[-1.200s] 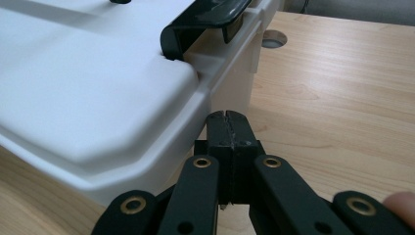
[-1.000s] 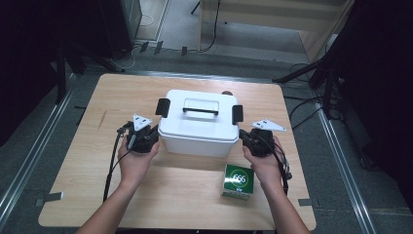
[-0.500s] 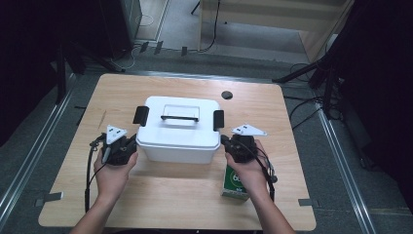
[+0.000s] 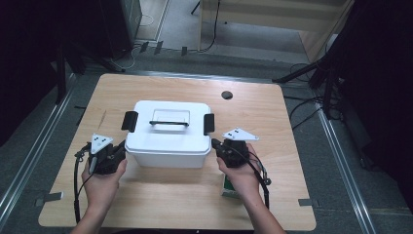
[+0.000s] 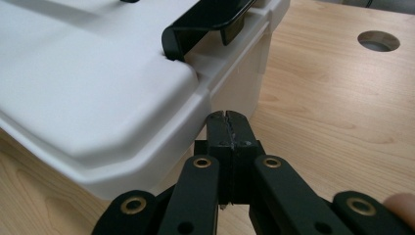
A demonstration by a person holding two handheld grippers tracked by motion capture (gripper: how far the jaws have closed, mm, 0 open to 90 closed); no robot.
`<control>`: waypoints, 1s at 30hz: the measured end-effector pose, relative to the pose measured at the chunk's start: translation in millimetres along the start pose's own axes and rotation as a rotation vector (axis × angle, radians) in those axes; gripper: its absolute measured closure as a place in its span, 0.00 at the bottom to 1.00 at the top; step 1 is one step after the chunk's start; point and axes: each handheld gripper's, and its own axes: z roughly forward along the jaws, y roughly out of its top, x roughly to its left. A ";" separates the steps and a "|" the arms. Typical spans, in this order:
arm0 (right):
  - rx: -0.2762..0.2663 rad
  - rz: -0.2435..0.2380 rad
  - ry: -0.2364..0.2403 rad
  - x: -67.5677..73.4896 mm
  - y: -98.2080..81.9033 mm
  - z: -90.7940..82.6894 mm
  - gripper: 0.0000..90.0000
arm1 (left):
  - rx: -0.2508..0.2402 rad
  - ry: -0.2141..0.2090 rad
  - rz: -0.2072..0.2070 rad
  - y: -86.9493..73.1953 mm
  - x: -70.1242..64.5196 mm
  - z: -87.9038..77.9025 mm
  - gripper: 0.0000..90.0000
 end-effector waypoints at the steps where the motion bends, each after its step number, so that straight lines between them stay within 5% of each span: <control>1: -0.007 -0.003 -0.019 0.2 -0.1 -1.4 1.00 | 0.001 0.016 -0.003 -2.5 0.9 -0.6 0.93; 6: -0.043 0.002 -0.065 -10.2 -1.9 -11.3 0.78 | -0.009 0.042 -0.017 -17.0 11.9 -6.9 0.74; 12: -0.106 0.039 -0.026 -32.0 -4.5 -34.3 0.54 | -0.022 0.099 -0.018 -33.6 26.5 -18.0 0.43; 16: -0.108 0.015 -0.099 -40.3 -4.0 -47.7 0.14 | -0.046 0.113 -0.034 -44.2 35.8 -24.4 0.28; 19: -0.111 0.004 -0.113 -45.9 -2.9 -55.8 0.01 | -0.043 0.115 -0.034 -49.7 42.2 -26.6 0.20; 23: -0.153 -0.045 -0.125 -49.5 -0.9 -67.4 0.07 | -0.015 0.184 -0.026 -55.8 48.0 -24.4 0.16; 27: -0.191 -0.083 -0.097 -52.3 2.2 -77.4 0.15 | 0.035 0.209 -0.110 -59.2 60.9 -23.3 0.15; 30: -0.178 -0.131 -0.108 -54.0 4.5 -79.9 0.16 | 0.024 0.193 -0.186 -63.2 74.6 -25.5 0.15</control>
